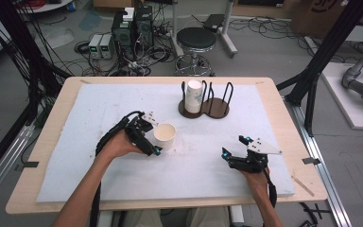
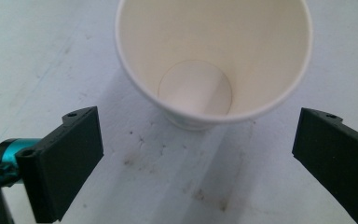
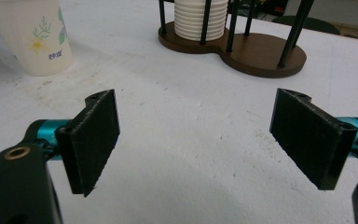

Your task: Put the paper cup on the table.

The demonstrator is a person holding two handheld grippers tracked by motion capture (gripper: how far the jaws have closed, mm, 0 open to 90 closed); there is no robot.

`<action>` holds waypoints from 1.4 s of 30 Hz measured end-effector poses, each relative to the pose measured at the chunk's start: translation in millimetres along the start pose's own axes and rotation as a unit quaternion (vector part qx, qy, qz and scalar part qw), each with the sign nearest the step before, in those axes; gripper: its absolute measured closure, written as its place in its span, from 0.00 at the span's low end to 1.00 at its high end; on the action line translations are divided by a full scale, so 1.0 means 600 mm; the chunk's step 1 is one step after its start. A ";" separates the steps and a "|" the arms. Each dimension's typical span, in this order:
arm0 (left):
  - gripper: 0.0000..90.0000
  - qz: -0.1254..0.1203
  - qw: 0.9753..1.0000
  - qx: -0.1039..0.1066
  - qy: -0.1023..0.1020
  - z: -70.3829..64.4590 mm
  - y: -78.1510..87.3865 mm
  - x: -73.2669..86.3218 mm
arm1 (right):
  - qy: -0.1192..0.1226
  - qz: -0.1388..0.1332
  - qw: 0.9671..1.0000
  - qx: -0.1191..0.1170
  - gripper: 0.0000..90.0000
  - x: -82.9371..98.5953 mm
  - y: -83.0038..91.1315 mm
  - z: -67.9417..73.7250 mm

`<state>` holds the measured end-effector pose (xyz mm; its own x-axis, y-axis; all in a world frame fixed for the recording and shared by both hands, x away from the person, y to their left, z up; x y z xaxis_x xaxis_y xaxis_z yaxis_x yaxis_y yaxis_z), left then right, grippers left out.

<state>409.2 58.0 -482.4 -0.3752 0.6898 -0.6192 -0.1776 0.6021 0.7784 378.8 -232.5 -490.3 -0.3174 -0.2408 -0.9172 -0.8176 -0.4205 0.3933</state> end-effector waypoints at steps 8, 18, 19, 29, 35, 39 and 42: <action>0.02 -0.081 0.996 -0.034 0.003 -0.010 0.049 0.037 | -0.001 0.001 1.000 -0.003 0.18 0.000 0.000 0.000; 0.02 -0.198 0.975 -0.082 0.057 -0.004 0.099 0.103 | 0.000 -0.005 1.000 -0.003 0.18 -0.001 0.001 -0.001; 0.02 -0.211 0.972 -0.083 0.064 -0.004 0.103 0.108 | -0.002 -0.004 1.000 -0.002 0.18 -0.001 0.002 -0.001; 0.02 -0.277 0.947 -0.127 0.098 0.002 0.131 0.160 | -0.001 -0.006 1.000 0.000 0.18 -0.001 0.002 0.000; 0.02 -0.307 0.935 -0.152 0.094 0.002 0.133 0.176 | -0.007 -0.008 1.000 -0.004 0.18 -0.001 0.003 -0.001; 0.02 -0.317 0.931 -0.153 0.099 0.002 0.133 0.182 | -0.005 -0.011 1.000 -0.003 0.18 -0.002 0.003 -0.002; 0.02 -0.319 0.930 -0.150 0.102 0.003 0.133 0.183 | -0.005 -0.012 1.000 -0.002 0.18 -0.002 0.003 -0.002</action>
<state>355.4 182.5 -488.3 -0.2662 0.1223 -0.9561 -0.6580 0.7018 0.2730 378.3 -234.3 -488.3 -0.3026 -0.2223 -0.9268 -0.8227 -0.4300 0.3718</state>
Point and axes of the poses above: each handheld gripper's, and its own axes: y roughly backward along the jaws, x roughly out of its underside, z roughly to its left, the point moved 10 cm from there along -y, roughly forward along the jaws, and after that the axes turned 6 degrees about x, right-handed, at the moved point
